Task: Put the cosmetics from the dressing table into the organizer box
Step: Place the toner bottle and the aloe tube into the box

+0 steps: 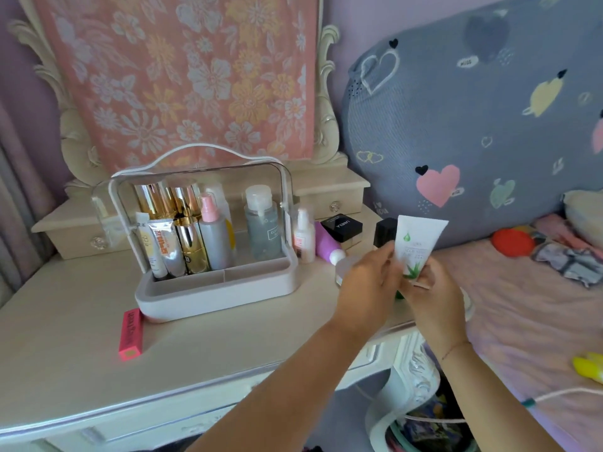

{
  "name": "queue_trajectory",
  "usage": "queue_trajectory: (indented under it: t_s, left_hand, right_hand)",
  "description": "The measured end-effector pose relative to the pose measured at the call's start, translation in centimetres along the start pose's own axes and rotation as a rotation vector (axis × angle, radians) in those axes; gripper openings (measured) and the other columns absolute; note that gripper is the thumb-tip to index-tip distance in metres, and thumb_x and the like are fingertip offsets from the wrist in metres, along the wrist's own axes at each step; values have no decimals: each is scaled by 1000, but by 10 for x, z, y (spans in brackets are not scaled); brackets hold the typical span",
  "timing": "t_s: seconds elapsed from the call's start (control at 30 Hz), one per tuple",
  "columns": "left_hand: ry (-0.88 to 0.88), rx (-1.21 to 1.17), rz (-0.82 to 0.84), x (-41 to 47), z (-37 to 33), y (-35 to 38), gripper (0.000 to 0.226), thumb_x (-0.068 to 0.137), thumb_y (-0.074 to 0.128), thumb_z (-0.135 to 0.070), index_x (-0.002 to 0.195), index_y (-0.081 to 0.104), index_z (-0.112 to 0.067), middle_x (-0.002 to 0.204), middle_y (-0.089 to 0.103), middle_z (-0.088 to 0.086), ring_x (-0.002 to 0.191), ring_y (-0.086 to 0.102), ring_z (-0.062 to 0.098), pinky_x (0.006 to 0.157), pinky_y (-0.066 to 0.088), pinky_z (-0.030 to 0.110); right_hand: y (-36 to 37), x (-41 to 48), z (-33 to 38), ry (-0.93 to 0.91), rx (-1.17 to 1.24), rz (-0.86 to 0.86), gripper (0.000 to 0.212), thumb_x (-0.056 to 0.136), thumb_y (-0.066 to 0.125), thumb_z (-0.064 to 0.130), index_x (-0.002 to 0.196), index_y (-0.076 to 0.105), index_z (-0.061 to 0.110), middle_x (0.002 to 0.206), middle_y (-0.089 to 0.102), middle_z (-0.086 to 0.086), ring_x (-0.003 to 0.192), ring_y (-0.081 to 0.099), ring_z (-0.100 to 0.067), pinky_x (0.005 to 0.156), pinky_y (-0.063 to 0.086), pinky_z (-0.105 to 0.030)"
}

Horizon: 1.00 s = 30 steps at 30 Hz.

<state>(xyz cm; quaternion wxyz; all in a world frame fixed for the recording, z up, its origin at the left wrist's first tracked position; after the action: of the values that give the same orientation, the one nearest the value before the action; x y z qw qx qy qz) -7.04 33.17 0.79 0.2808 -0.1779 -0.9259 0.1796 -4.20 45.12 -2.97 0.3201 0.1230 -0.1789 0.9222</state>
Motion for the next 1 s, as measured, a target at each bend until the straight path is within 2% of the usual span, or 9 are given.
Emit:
queue_trajectory:
  t_s: [0.1, 0.17, 0.3, 0.37, 0.43, 0.53, 0.73, 0.9, 1.0]
  left_hand:
    - [147, 81, -94, -21, 2, -27, 27, 98, 40, -36, 119, 56, -28, 103, 69, -5, 92, 61, 12, 78, 51, 32]
    - [189, 177, -214, -36, 14, -56, 33, 98, 39, -38, 124, 57, -28, 110, 68, -7, 100, 59, 8, 83, 46, 22]
    - [54, 282, -389, -59, 46, -123, 38, 98, 29, -42, 109, 64, -29, 100, 68, -8, 95, 60, 11, 78, 47, 29]
    - [-67, 333, -439, -63, 62, -153, 48, 98, 25, -45, 102, 67, -21, 97, 69, -1, 94, 61, 17, 77, 47, 35]
    - [-150, 411, -447, -66, 75, -175, 56, 98, 24, -47, 96, 68, -13, 91, 69, 5, 90, 59, 22, 76, 46, 38]
    - [-186, 542, -412, -70, 91, -196, 49, 100, 30, -38, 85, 67, -10, 78, 66, 6, 80, 57, 25, 70, 44, 39]
    - [-109, 729, -340, -82, 104, -201, 38, 96, 38, -29, 64, 53, -14, 59, 56, -2, 64, 54, 23, 64, 31, 33]
    - [-103, 749, -339, -80, 105, -201, 37, 96, 38, -29, 61, 43, -19, 56, 50, -4, 61, 49, 22, 65, 28, 32]
    - [-98, 730, -341, -80, 105, -200, 36, 96, 38, -29, 61, 37, -22, 56, 43, -8, 58, 43, 20, 65, 29, 32]
  right_hand:
    - [9, -24, 27, -33, 102, 36, 34, 70, 76, 42, 99, 64, 30, 90, 74, 13, 84, 68, 2, 69, 53, -21]
    - [28, -40, 50, -82, 136, 114, 42, 65, 75, 52, 99, 64, 29, 91, 73, 16, 84, 68, 5, 66, 52, -13]
    - [88, -48, 88, -154, 162, 248, 39, 68, 79, 33, 103, 62, 25, 98, 71, 7, 89, 69, -7, 73, 59, -32]
    - [122, -41, 105, -168, 115, 257, 36, 68, 79, 31, 97, 60, 24, 94, 71, 6, 86, 68, -11, 71, 59, -37]
    - [154, -31, 116, -159, 81, 254, 33, 69, 79, 28, 94, 59, 20, 93, 71, 3, 85, 67, -14, 72, 57, -39]
    - [192, -15, 122, -117, 20, 221, 33, 72, 78, 26, 96, 59, 12, 97, 70, -4, 89, 65, -21, 73, 55, -39]
    - [228, -8, 108, -63, -174, 169, 40, 73, 76, 31, 100, 56, 8, 109, 58, -9, 97, 59, -27, 75, 53, -45]
    - [240, -6, 108, -56, -235, 201, 41, 75, 76, 31, 105, 56, 11, 111, 61, -6, 102, 61, -25, 64, 46, -30]
    - [244, -7, 110, -51, -312, 203, 43, 75, 77, 27, 106, 53, 8, 112, 62, -9, 104, 62, -28, 65, 46, -30]
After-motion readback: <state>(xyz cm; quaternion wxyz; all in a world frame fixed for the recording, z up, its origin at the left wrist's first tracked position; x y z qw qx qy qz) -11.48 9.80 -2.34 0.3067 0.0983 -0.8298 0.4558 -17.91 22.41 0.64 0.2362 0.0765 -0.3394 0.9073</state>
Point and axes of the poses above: each hand's wrist, its own x-axis towards the middle knuckle, its own y-axis out of the palm, z = x × y, the point moved 2 cm from there along x, towards the middle knuckle
